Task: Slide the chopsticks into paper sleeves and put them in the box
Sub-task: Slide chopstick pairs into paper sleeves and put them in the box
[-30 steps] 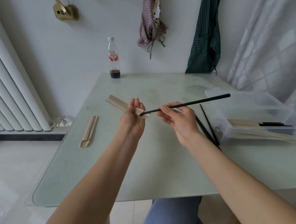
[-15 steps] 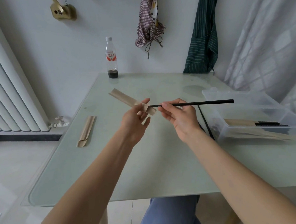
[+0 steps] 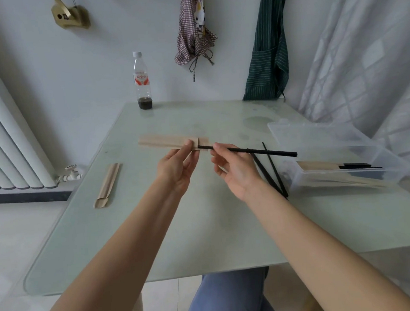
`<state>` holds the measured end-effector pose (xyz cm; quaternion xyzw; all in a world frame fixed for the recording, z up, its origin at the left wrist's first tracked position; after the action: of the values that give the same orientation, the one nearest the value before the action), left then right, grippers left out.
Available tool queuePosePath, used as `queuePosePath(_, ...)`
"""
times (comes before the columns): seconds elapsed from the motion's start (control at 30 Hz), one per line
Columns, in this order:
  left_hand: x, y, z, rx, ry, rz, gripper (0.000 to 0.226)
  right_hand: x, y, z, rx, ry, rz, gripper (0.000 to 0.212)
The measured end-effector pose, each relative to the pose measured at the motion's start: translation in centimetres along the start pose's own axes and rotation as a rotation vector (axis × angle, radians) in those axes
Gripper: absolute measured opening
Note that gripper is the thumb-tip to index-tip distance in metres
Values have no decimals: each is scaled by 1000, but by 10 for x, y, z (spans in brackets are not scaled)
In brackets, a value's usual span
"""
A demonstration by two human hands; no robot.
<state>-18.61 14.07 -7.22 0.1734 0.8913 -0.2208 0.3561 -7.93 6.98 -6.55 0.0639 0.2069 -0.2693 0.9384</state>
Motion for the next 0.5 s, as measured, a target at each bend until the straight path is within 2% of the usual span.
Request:
queuePosePath(0.13, 4, 1, -4, -15, 3, -65, 9, 11, 3, 1, 25, 78, -80, 15)
queuePosePath(0.3, -1, -5, 9, 33, 19, -84, 9, 3, -1, -1, -8, 25, -24, 13)
queuePosePath(0.5, 4, -3, 5, 0, 8, -85, 7, 16, 2, -1, 7, 84, -97, 14)
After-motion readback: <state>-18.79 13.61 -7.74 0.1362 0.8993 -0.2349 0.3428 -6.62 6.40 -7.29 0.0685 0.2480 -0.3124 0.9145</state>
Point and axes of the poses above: each hand's wrist, its own y-axis towards the middle knuckle, its own x-axis out of the back of the hand, z = x × y, the point moved 3 cm from there along y, towards the middle knuckle, and after that the axes turned 7 degrees about x, right-handed, at the moved point
